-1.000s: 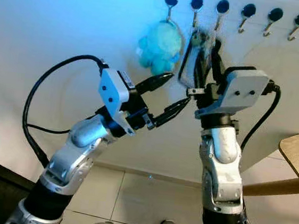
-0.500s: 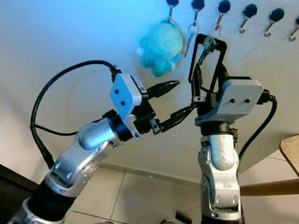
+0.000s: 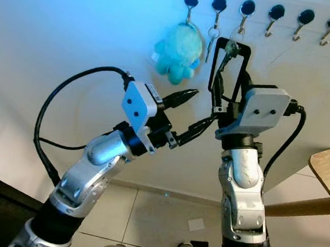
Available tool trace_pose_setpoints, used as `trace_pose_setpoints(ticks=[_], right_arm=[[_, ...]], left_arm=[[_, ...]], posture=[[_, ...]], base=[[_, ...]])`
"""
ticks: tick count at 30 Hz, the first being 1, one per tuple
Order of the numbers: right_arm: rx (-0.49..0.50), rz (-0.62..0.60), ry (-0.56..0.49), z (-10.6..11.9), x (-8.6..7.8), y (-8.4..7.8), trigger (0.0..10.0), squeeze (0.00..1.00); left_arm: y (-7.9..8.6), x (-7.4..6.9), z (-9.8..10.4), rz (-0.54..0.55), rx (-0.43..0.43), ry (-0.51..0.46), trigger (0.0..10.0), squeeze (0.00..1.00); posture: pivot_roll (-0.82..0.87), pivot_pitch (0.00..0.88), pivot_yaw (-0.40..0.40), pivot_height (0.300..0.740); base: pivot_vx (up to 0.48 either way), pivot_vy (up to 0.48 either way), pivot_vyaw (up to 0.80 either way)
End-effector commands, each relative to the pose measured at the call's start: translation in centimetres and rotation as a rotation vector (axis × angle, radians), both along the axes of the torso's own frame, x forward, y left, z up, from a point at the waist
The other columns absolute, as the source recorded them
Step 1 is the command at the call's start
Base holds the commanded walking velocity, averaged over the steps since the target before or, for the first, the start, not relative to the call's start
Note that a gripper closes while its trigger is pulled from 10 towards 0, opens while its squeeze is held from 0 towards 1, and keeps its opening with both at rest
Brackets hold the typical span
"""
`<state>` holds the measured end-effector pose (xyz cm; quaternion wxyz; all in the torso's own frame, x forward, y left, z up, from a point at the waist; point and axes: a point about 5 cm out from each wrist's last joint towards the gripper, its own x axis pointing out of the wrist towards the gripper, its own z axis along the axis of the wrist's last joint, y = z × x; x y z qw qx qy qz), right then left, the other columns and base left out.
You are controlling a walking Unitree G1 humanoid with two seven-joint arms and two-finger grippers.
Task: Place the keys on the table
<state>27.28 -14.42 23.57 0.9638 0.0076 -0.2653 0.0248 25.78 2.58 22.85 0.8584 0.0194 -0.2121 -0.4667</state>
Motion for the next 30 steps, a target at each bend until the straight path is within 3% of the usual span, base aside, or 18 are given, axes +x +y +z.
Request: trace_pose_setpoints(ticks=[1, 6, 11, 16, 23, 24, 26, 27, 30], right_arm=[[0.061, -0.236, 0.087, -1.8, 0.0, -4.3, 10.0, 0.00], [0.033, -0.268, 0.129, -4.1, -0.7, -4.7, 10.0, 0.00], [0.041, -0.290, 0.142, -4.5, -0.8, -5.1, 10.0, 0.00], [0.047, -0.287, 0.115, -3.8, -0.6, -5.2, 10.0, 0.00], [0.039, -0.245, -0.009, -0.2, 0.9, -5.2, 10.0, 0.00], [0.039, -0.240, -0.031, 0.7, 1.3, -5.6, 10.0, 0.17], [0.039, -0.237, -0.037, 1.0, 1.4, -5.7, 10.0, 0.17], [0.028, -0.226, -0.045, 1.2, 1.5, -5.6, 10.0, 1.00], [0.011, -0.206, -0.060, 1.8, 1.7, -5.4, 10.0, 1.00]], left_arm=[[1.1, -0.3, 0.6, 0.019, -0.041, -0.037, 10.0, 0.00], [1.7, -0.1, -0.4, 0.038, -0.013, -0.016, 10.0, 0.00], [2.0, 0.2, -0.6, 0.051, -0.004, -0.014, 10.0, 0.00], [2.0, 0.3, -0.6, 0.059, -0.006, -0.017, 10.0, 0.00], [1.6, 0.7, -0.2, 0.075, -0.030, -0.034, 10.0, 0.00], [1.4, 0.8, 0.0, 0.080, -0.040, -0.040, 10.0, 0.00], [1.4, 0.8, 0.0, 0.082, -0.044, -0.042, 10.0, 0.00], [1.4, 0.8, 0.1, 0.084, -0.048, -0.043, 10.0, 0.00], [1.3, 0.8, 0.2, 0.089, -0.060, -0.043, 10.0, 0.00]], posture=[[0.03, 0.145, 0.019, 0.740], [0.03, 0.137, 0.012, 0.740], [0.03, 0.130, 0.007, 0.740], [0.03, 0.127, 0.006, 0.740], [0.01, 0.115, 0.004, 0.740], [0.00, 0.114, 0.005, 0.740], [0.00, 0.114, 0.005, 0.740], [0.00, 0.115, 0.006, 0.740], [0.00, 0.115, 0.006, 0.740]], base=[[0.000, 0.000, 0.00], [0.000, 0.000, 0.00], [0.000, 0.000, 0.00], [0.000, 0.000, 0.00], [0.000, 0.000, 0.00], [0.000, 0.000, 0.00], [0.000, 0.000, 0.00], [0.000, 0.000, 0.00], [0.000, 0.000, 0.00]])
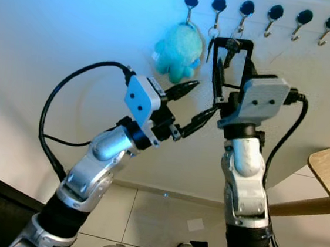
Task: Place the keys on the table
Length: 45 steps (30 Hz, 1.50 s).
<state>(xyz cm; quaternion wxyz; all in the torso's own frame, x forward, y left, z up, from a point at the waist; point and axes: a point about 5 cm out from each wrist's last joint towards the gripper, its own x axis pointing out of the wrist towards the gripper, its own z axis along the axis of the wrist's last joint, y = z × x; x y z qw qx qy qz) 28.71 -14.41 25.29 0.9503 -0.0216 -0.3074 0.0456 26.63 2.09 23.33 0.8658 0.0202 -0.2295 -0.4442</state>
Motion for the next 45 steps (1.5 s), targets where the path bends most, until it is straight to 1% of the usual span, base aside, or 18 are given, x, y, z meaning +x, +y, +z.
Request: trace_pose_setpoints(ticks=[1, 3, 4, 12, 13, 14, 16, 19, 26, 31, 32, 33, 34, 35, 39, 40, 41, 45], right_arm=[[0.086, -0.225, 0.014, 0.3, 0.3, -5.3, 10.0, 0.71], [0.085, -0.224, 0.011, 0.4, 0.4, -5.2, 10.0, 0.71], [0.081, -0.222, 0.001, 0.7, 0.5, -5.1, 10.0, 0.00], [0.034, -0.232, -0.037, 1.8, 1.1, -5.0, 10.0, 0.00], [-0.005, -0.252, -0.047, 2.0, 1.2, -5.1, 10.0, 0.00], [-0.005, -0.252, -0.047, 2.0, 1.2, -5.1, 10.0, 0.00], [-0.039, -0.279, -0.051, 2.3, 1.4, -5.3, 10.0, 0.00], [-0.049, -0.309, -0.054, 2.4, 1.5, -5.6, 10.0, 0.00], [-0.066, -0.339, -0.067, 2.3, 1.1, -5.6, 10.0, 0.00], [-0.061, -0.400, -0.055, 1.6, 0.5, -6.3, 10.0, 0.00], [-0.059, -0.417, -0.048, 1.4, 0.4, -6.5, 10.0, 0.10], [-0.056, -0.433, -0.045, 1.3, 0.3, -6.7, 10.0, 0.93], [-0.054, -0.443, -0.044, 1.2, 0.2, -6.9, 10.0, 0.93], [-0.054, -0.447, -0.042, 1.2, 0.2, -7.0, 10.0, 1.00], [-0.055, -0.453, -0.041, 1.3, 0.3, -7.1, 10.0, 1.00], [-0.056, -0.455, -0.041, 1.4, 0.4, -7.2, 10.0, 0.31], [-0.056, -0.457, -0.040, 1.4, 0.5, -7.2, 10.0, 0.00], [-0.057, -0.461, -0.032, 1.4, 0.6, -7.3, 10.0, 0.00]], left_arm=[[1.7, 0.0, -0.3, 0.043, -0.040, -0.015, 10.0, 0.00], [1.7, 0.0, -0.2, 0.043, -0.041, -0.016, 10.0, 0.00], [1.6, 0.0, -0.2, 0.042, -0.042, -0.017, 10.0, 0.00], [1.6, 0.0, -0.2, 0.040, -0.045, -0.019, 10.0, 0.00], [1.6, 0.0, -0.2, 0.041, -0.045, -0.018, 10.0, 0.00], [1.6, 0.0, -0.2, 0.041, -0.045, -0.018, 10.0, 0.00], [1.6, 0.0, -0.2, 0.042, -0.044, -0.017, 10.0, 0.00], [1.6, -0.1, -0.2, 0.043, -0.045, -0.016, 10.0, 0.00], [1.6, -0.2, -0.3, 0.043, -0.044, -0.014, 10.0, 0.00], [1.6, -0.2, -0.3, 0.041, -0.043, -0.014, 10.0, 0.00], [1.6, -0.2, -0.3, 0.040, -0.043, -0.014, 10.0, 0.00], [1.6, -0.2, -0.3, 0.038, -0.042, -0.014, 10.0, 0.00], [1.6, -0.2, -0.3, 0.037, -0.042, -0.014, 10.0, 0.00], [1.6, -0.2, -0.3, 0.035, -0.041, -0.014, 10.0, 0.00], [1.6, -0.2, -0.3, 0.034, -0.041, -0.013, 10.0, 0.00], [1.5, -0.2, -0.3, 0.033, -0.042, -0.013, 10.0, 0.00], [1.5, -0.2, -0.3, 0.033, -0.042, -0.013, 10.0, 0.00], [1.5, -0.2, -0.3, 0.033, -0.042, -0.013, 10.0, 0.00]], posture=[[0.00, 0.115, 0.006, 0.740], [0.00, 0.116, 0.010, 0.740], [0.00, 0.120, 0.012, 0.740], [0.00, 0.121, 0.015, 0.740], [0.01, 0.124, 0.013, 0.740], [0.01, 0.124, 0.013, 0.740], [0.01, 0.125, 0.011, 0.740], [0.01, 0.126, 0.011, 0.740], [0.01, 0.128, 0.011, 0.740], [0.01, 0.130, 0.012, 0.740], [0.01, 0.132, 0.018, 0.740], [0.01, 0.132, 0.018, 0.740], [0.01, 0.132, 0.018, 0.740], [0.00, 0.134, 0.022, 0.740], [0.00, 0.134, 0.023, 0.740], [0.00, 0.134, 0.023, 0.740], [0.00, 0.134, 0.023, 0.740], [0.00, 0.135, 0.020, 0.740]], base=[[0.000, 0.000, 0.00], [0.000, 0.000, 0.00], [0.000, 0.000, 0.00], [0.000, 0.000, 0.00], [0.000, 0.000, 0.00], [0.000, 0.000, 0.00], [0.000, 0.000, 0.00], [0.000, 0.000, 0.00], [0.000, 0.000, 0.00], [0.000, 0.000, 0.00], [0.000, 0.000, 0.00], [0.000, 0.000, 0.00], [0.000, 0.000, 0.00], [0.000, 0.000, 0.00], [0.000, 0.000, 0.00], [0.000, 0.000, 0.00], [0.000, 0.000, 0.00], [0.000, 0.000, 0.00]])
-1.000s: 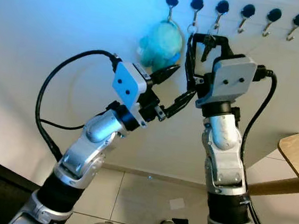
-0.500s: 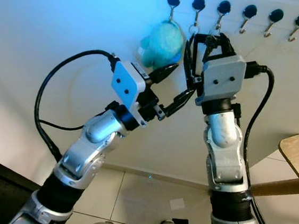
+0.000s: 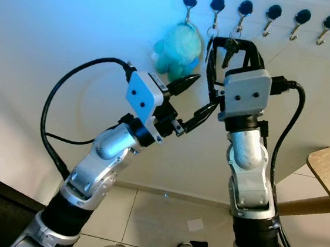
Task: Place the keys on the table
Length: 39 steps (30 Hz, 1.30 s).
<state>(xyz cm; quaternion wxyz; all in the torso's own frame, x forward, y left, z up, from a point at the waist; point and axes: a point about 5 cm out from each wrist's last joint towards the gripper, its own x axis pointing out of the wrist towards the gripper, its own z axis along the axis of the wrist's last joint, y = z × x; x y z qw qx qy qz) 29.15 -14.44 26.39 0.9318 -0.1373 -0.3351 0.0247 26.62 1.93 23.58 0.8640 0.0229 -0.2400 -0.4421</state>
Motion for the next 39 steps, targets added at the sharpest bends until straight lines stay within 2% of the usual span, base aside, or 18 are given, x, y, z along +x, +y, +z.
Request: trace_pose_setpoints(ticks=[1, 2, 3, 6, 7, 8, 9, 10, 11, 12, 13, 23, 24, 26, 27, 31, 32, 39], right_arm=[[0.157, -0.350, 0.005, 0.3, 0.3, -7.4, 10.0, 0.00], [0.157, -0.350, 0.005, 0.3, 0.3, -7.4, 10.0, 0.00], [0.159, -0.352, 0.010, 0.2, 0.3, -7.5, 0.0, 0.00], [0.162, -0.362, 0.015, 0.2, 0.4, -7.8, 0.0, 0.00], [0.162, -0.373, 0.016, 0.2, 0.4, -7.9, 3.9, 0.00], [0.161, -0.380, 0.017, 0.3, 0.5, -8.0, 3.9, 0.00], [0.159, -0.382, 0.017, 0.3, 0.5, -8.2, 10.0, 0.00], [0.158, -0.382, 0.016, 0.3, 0.5, -8.2, 10.0, 0.00], [0.158, -0.385, 0.015, 0.4, 0.5, -8.4, 6.5, 0.00], [0.158, -0.385, 0.015, 0.4, 0.5, -8.4, 6.5, 0.00], [0.157, -0.389, 0.013, 0.5, 0.5, -8.5, 10.0, 0.00], [0.173, -0.343, -0.002, 0.6, 0.4, -7.9, 10.0, 0.00], [0.171, -0.326, 0.015, 0.2, 0.4, -7.5, 10.0, 0.11], [0.169, -0.314, 0.027, -0.1, 0.4, -7.2, 10.0, 0.11], [0.172, -0.290, 0.063, -1.0, 0.4, -6.7, 10.0, 0.89], [0.186, -0.232, 0.153, -3.3, 0.2, -5.7, 10.0, 0.84], [0.181, -0.205, 0.191, -4.4, -0.1, -5.3, 10.0, 0.00], [0.166, -0.153, 0.356, -9.3, -1.3, -4.3, 10.0, 0.00]], left_arm=[[1.6, -0.2, -0.5, 0.030, -0.037, 0.009, 10.0, 0.00], [1.6, -0.2, -0.5, 0.030, -0.037, 0.009, 10.0, 0.00], [1.6, -0.2, -0.5, 0.031, -0.038, 0.009, 10.0, 0.00], [1.6, -0.2, -0.5, 0.031, -0.039, 0.009, 10.0, 0.00], [1.6, -0.2, -0.5, 0.031, -0.039, 0.009, 10.0, 0.00], [1.6, -0.2, -0.5, 0.030, -0.039, 0.009, 10.0, 0.00], [1.6, -0.2, -0.6, 0.030, -0.040, 0.010, 10.0, 0.00], [1.6, -0.2, -0.6, 0.030, -0.040, 0.010, 10.0, 0.00], [1.6, -0.2, -0.6, 0.029, -0.041, 0.010, 10.0, 0.00], [1.6, -0.2, -0.6, 0.029, -0.041, 0.010, 10.0, 0.00], [1.6, -0.2, -0.6, 0.029, -0.041, 0.009, 10.0, 0.00], [1.7, -0.4, -0.7, 0.023, -0.043, 0.008, 10.0, 0.00], [1.7, -0.3, -0.8, 0.028, -0.037, 0.012, 10.0, 0.00], [1.7, -0.3, -0.9, 0.031, -0.034, 0.015, 10.0, 0.00], [2.1, 0.2, -1.4, 0.066, -0.018, 0.046, 10.0, 0.00], [3.3, 1.3, -3.1, 0.164, 0.033, 0.114, 10.0, 0.00], [4.0, 1.6, -3.9, 0.196, 0.058, 0.130, 10.0, 0.00], [7.0, 2.6, -6.9, 0.323, 0.111, 0.240, 10.0, 0.00]], posture=[[0.00, 0.135, 0.020, 0.740], [0.00, 0.135, 0.020, 0.740], [0.00, 0.135, 0.018, 0.740], [0.00, 0.135, 0.017, 0.740], [0.00, 0.134, 0.017, 0.740], [0.00, 0.134, 0.017, 0.740], [0.00, 0.133, 0.016, 0.740], [0.00, 0.133, 0.016, 0.740], [0.00, 0.132, 0.016, 0.740], [0.00, 0.132, 0.016, 0.740], [0.00, 0.129, 0.016, 0.740], [0.00, 0.121, 0.017, 0.740], [0.00, 0.121, 0.016, 0.740], [0.00, 0.121, 0.015, 0.740], [0.00, 0.122, 0.014, 0.740], [0.00, 0.125, 0.013, 0.740], [0.00, 0.125, 0.012, 0.740], [0.01, 0.131, 0.011, 0.740]], base=[[0.000, 0.000, 0.00], [0.000, 0.000, 0.00], [0.000, 0.000, 0.00], [0.000, 0.000, 0.00], [0.000, 0.000, 0.00], [0.000, 0.000, 0.00], [0.000, 0.000, 0.00], [0.000, 0.000, 0.00], [0.000, 0.000, 0.00], [0.000, 0.000, 0.00], [0.000, 0.000, 0.00], [0.000, 0.000, 0.00], [0.000, 0.000, 0.00], [0.000, 0.000, 0.00], [0.000, 0.000, 0.00], [0.000, 0.000, 0.00], [0.000, 0.000, 0.00], [0.000, 0.000, 0.00]])
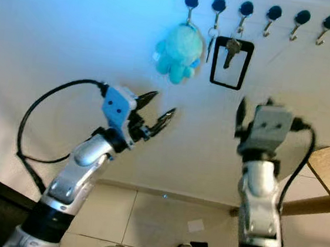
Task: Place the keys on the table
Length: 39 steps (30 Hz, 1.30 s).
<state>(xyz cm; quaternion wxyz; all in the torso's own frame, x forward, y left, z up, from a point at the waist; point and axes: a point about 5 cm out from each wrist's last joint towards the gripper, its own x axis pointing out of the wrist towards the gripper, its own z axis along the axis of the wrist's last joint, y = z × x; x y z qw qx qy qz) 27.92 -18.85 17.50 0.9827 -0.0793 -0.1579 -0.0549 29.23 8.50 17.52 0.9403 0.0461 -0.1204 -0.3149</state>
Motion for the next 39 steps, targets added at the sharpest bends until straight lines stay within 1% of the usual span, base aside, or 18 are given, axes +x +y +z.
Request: trace_pose_setpoints(ticks=[1, 6, 9, 10, 11, 12, 13, 14, 15, 16, 17, 18, 21, 26, 30, 32, 36, 39], right_arm=[[0.004, 0.008, 0.038, -1.3, -0.3, 0.2, 10.0, 0.00], [0.022, 0.006, 0.123, -3.7, -0.9, 0.1, 10.0, 0.00], [0.060, 0.012, 0.257, -6.7, -1.2, -0.1, 10.0, 0.00], [0.060, 0.012, 0.257, -6.7, -1.2, -0.1, 10.0, 0.00], [0.089, 0.014, 0.347, -8.6, -1.3, -0.2, 10.0, 0.00], [0.116, -0.002, 0.492, -11.8, -1.9, -0.7, 10.0, 0.00], [0.116, -0.002, 0.492, -11.8, -1.9, -0.7, 10.0, 0.00], [0.145, -0.028, 0.594, -14.2, -2.6, -1.2, 10.0, 0.00], [0.145, -0.028, 0.594, -14.2, -2.6, -1.2, 10.0, 0.00], [0.175, -0.059, 0.680, -16.2, -3.4, -1.7, 10.0, 0.00], [0.196, -0.093, 0.752, -18.0, -4.3, -2.3, 10.0, 0.00], [0.196, -0.093, 0.752, -18.0, -4.3, -2.3, 10.0, 0.00], [0.256, -0.127, 0.888, -21.0, -6.2, -2.7, 10.0, 0.00], [0.279, -0.129, 0.969, -22.7, -7.8, -2.9, 10.0, 0.00], [0.277, -0.129, 0.972, -22.9, -7.9, -3.0, 10.0, 0.00], [0.285, -0.118, 0.996, -23.4, -8.3, -3.0, 10.0, 0.00], [0.274, -0.081, 1.043, -24.1, -8.8, -2.6, 10.0, 0.00], [0.269, -0.059, 1.053, -24.3, -8.9, -2.3, 10.0, 0.00]], left_arm=[[0.9, 0.1, -1.5, 0.040, 0.048, 0.049, 10.0, 0.00], [2.4, 0.3, -3.7, 0.133, 0.107, 0.120, 10.0, 0.00], [3.8, 0.4, -6.2, 0.232, 0.138, 0.232, 10.0, 0.00], [3.8, 0.4, -6.2, 0.232, 0.138, 0.232, 10.0, 0.00], [4.6, 0.4, -7.7, 0.279, 0.154, 0.290, 10.0, 0.00], [6.2, 0.2, -10.3, 0.384, 0.143, 0.425, 10.0, 0.00], [6.2, 0.2, -10.3, 0.384, 0.143, 0.425, 10.0, 0.00], [7.5, -0.3, -12.5, 0.472, 0.130, 0.544, 10.0, 0.00], [7.5, -0.3, -12.5, 0.472, 0.130, 0.544, 10.0, 0.00], [8.7, -1.0, -14.6, 0.551, 0.135, 0.641, 10.0, 0.00], [9.9, -1.9, -16.6, 0.598, 0.188, 0.714, 10.0, 0.00], [9.9, -1.9, -16.6, 0.598, 0.188, 0.714, 10.0, 0.00], [11.7, -4.1, -19.6, 0.654, 0.238, 0.840, 10.0, 0.00], [13.3, -6.0, -21.4, 0.767, 0.208, 0.931, 10.0, 0.00], [13.3, -6.2, -21.6, 0.772, 0.212, 0.933, 10.0, 0.00], [13.2, -7.2, -22.5, 0.767, 0.258, 0.946, 10.0, 0.00], [13.0, -7.8, -23.1, 0.756, 0.299, 0.948, 10.0, 0.00], [13.0, -8.0, -23.3, 0.759, 0.290, 0.954, 10.0, 0.00]], posture=[[0.01, 0.132, 0.011, 0.740], [0.01, 0.132, 0.012, 0.740], [0.01, 0.131, 0.014, 0.740], [0.01, 0.131, 0.014, 0.740], [0.01, 0.130, 0.015, 0.740], [0.02, 0.128, 0.015, 0.740], [0.02, 0.128, 0.015, 0.740], [0.02, 0.124, 0.013, 0.740], [0.02, 0.124, 0.013, 0.740], [0.02, 0.124, 0.013, 0.740], [0.02, 0.115, 0.010, 0.740], [0.02, 0.115, 0.010, 0.740], [0.03, 0.089, 0.005, 0.740], [0.03, 0.050, -0.001, 0.740], [0.03, 0.048, -0.002, 0.740], [0.04, 0.022, -0.013, 0.740], [0.04, 0.011, -0.017, 0.740], [0.04, 0.003, -0.021, 0.740]], base=[[0.000, 0.000, 0.00], [0.000, 0.000, 0.00], [0.000, 0.000, 0.00], [0.000, 0.000, 0.00], [0.000, 0.000, 0.00], [0.000, 0.000, 0.00], [0.000, 0.000, 0.00], [0.000, 0.000, 0.00], [0.000, 0.000, 0.00], [0.000, 0.000, 0.00], [0.000, 0.000, 0.00], [0.000, 0.000, 0.00], [0.000, 0.000, 0.00], [0.000, 0.000, 0.00], [0.000, 0.000, 0.00], [0.000, 0.000, 0.00], [0.000, 0.000, 0.00], [0.000, 0.000, 0.00]])
